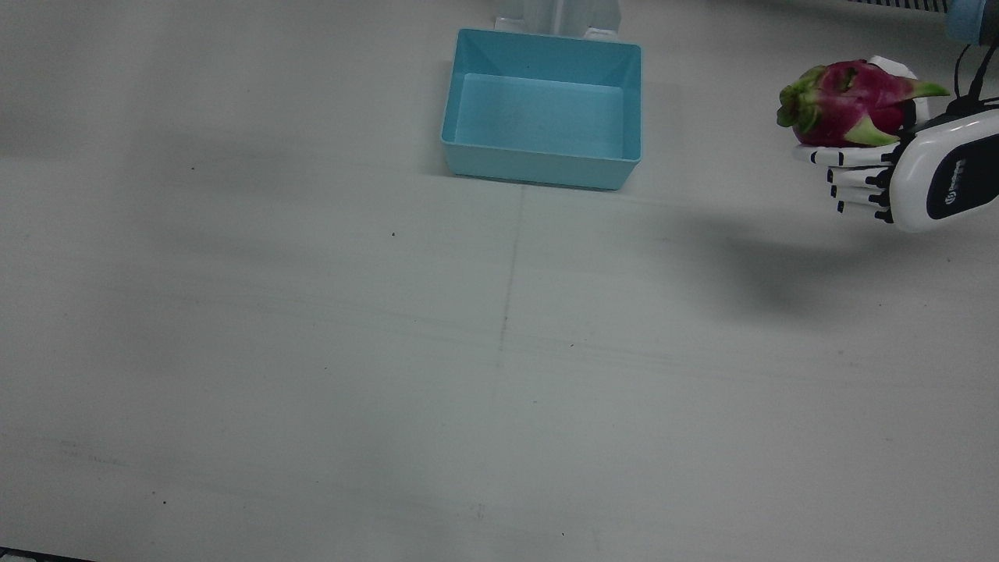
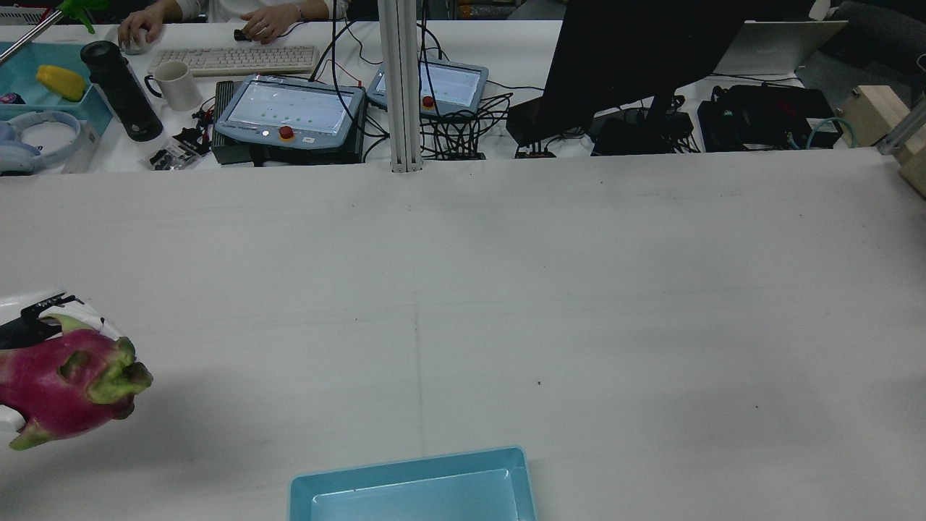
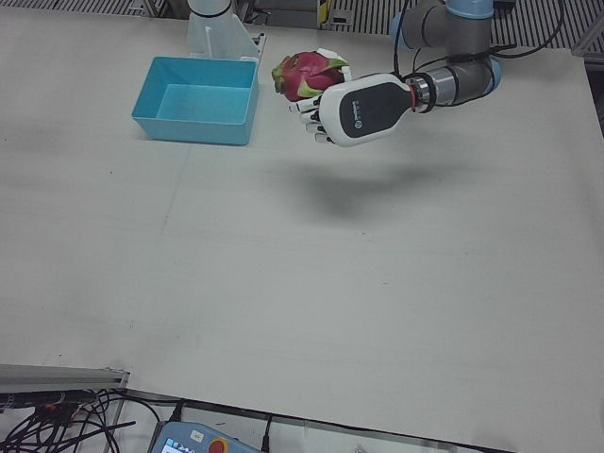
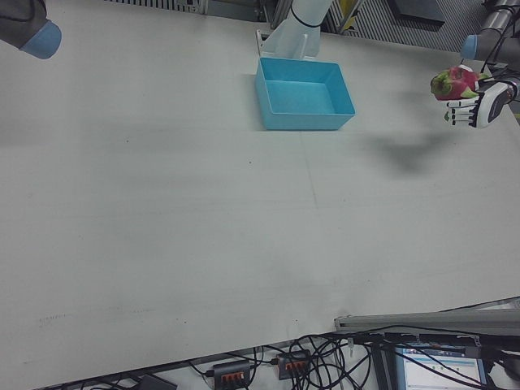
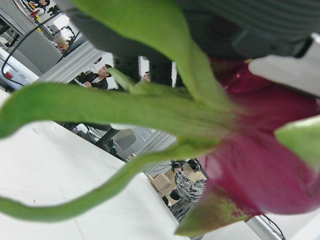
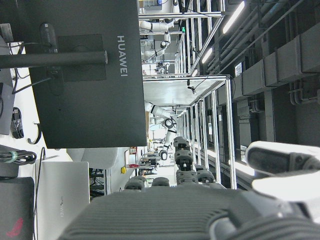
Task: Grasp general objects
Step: 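Lift the dragon fruit with the left hand toward the robot, then carry the dragon fruit with the left hand over the blue tray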
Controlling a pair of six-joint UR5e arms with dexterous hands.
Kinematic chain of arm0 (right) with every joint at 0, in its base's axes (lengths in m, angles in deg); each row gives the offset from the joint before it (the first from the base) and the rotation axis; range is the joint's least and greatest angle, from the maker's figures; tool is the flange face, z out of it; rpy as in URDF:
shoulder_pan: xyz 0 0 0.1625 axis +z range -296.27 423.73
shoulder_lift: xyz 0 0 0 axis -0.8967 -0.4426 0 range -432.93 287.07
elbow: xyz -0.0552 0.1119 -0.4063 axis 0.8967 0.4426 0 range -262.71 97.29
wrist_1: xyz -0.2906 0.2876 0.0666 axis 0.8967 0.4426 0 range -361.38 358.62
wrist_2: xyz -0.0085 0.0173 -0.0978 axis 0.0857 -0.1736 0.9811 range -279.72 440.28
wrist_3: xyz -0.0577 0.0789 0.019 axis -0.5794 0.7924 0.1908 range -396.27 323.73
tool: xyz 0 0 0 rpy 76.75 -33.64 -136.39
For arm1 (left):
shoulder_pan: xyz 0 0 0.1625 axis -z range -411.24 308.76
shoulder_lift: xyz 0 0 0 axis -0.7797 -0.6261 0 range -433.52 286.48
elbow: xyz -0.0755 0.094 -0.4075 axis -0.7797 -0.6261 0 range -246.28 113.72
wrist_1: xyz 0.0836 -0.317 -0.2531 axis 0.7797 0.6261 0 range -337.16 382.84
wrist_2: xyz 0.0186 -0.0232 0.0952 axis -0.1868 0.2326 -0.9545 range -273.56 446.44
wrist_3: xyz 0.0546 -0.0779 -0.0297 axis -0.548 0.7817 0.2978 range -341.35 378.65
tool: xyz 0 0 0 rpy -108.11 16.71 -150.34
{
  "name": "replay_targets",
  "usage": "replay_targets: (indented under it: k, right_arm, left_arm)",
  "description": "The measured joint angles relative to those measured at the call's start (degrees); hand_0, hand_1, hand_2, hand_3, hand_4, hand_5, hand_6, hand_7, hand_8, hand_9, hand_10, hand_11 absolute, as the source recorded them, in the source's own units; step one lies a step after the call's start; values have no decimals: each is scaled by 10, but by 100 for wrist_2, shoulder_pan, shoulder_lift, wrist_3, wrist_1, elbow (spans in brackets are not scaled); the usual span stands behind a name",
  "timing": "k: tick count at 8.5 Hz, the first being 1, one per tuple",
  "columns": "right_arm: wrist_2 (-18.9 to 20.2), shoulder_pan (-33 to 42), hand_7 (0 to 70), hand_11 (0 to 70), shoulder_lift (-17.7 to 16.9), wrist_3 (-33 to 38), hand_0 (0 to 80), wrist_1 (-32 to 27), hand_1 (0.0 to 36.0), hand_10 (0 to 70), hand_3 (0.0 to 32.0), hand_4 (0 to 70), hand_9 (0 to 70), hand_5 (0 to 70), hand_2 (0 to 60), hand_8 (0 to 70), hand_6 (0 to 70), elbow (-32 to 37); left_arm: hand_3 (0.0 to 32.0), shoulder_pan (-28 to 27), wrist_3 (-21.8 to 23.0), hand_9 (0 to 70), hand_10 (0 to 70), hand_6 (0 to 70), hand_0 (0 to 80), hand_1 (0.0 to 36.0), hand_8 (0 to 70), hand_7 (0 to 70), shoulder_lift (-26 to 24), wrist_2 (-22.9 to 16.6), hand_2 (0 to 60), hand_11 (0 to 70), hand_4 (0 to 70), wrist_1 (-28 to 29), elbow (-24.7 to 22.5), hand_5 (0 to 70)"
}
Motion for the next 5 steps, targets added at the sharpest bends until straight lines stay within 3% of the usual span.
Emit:
replay_targets:
  k: [5]
  right_arm:
    - [0, 2, 0, 0, 0, -7, 0, 0, 0, 0, 0, 0, 0, 0, 0, 0, 0, -2]
  left_arm:
    - [0, -1854, -789, 700, 700, 700, 471, 73, 700, 700, -67, 910, 600, 700, 586, 27, -310, 700]
